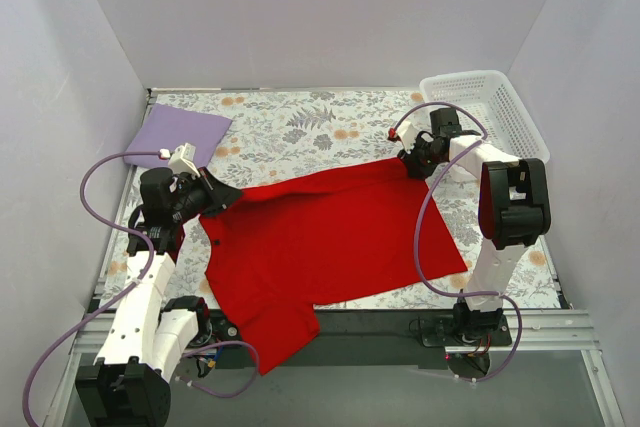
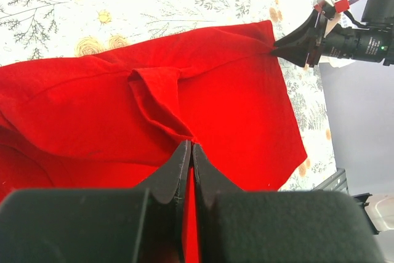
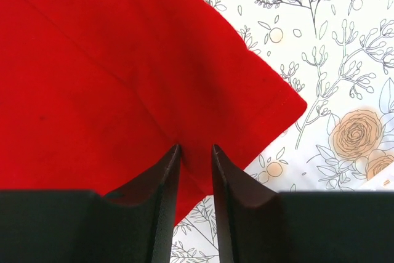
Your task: Fold and stack the t-shirts
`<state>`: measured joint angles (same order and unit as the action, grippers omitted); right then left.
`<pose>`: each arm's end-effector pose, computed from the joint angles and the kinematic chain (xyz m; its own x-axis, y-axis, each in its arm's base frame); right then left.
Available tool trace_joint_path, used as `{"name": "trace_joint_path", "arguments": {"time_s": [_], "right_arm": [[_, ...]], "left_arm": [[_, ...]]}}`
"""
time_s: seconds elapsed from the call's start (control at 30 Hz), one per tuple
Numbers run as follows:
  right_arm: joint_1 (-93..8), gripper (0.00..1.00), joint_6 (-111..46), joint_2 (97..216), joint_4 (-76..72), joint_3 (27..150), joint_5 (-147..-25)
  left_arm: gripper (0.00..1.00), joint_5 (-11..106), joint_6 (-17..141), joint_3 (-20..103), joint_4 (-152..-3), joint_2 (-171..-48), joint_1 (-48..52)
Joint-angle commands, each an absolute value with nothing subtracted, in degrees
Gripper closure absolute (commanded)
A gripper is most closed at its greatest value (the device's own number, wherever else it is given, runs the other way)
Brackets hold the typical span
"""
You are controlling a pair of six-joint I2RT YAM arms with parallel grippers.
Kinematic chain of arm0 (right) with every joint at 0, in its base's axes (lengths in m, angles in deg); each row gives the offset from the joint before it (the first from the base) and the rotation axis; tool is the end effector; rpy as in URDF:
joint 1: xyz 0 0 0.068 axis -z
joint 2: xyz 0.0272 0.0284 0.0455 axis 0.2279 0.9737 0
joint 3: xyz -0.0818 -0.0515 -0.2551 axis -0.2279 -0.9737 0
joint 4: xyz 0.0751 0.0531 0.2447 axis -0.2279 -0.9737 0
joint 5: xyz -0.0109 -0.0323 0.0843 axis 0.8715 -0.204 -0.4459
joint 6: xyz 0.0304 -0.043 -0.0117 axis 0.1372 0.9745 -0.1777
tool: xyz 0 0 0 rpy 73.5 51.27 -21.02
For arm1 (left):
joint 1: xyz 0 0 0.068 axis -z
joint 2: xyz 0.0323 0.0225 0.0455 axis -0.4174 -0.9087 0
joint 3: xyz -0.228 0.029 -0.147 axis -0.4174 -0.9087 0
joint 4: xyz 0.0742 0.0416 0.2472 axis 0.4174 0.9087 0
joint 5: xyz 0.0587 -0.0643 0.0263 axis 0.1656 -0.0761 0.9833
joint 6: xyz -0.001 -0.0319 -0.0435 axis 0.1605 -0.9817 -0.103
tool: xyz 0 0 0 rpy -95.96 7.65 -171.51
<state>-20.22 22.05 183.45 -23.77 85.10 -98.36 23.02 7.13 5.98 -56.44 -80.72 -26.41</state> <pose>0.3880 0.0601 0.1764 -0.3574 -0.7436 -0.5651 -0.8212 0.5383 -0.1891 0.1829 -0.0137 0.2728 -0.6011 -0.7913 -0.1118 -0.2635 0.3284 -0.9070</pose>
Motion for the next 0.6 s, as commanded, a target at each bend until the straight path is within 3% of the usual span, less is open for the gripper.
{"name": "trace_joint_path", "arguments": {"time_s": [0.0, 0.57], "right_arm": [[-20.5, 0.67, 21.9, 183.7, -24.0, 86.4, -98.1], [-20.3, 0.87, 22.5, 180.3, -23.9, 85.6, -97.4]], "left_arm": [[1.0, 21.8, 7.3, 8.1, -55.1, -79.4, -26.3], [1.0, 25.4, 7.7, 8.3, -51.9, -78.7, -26.2]]}}
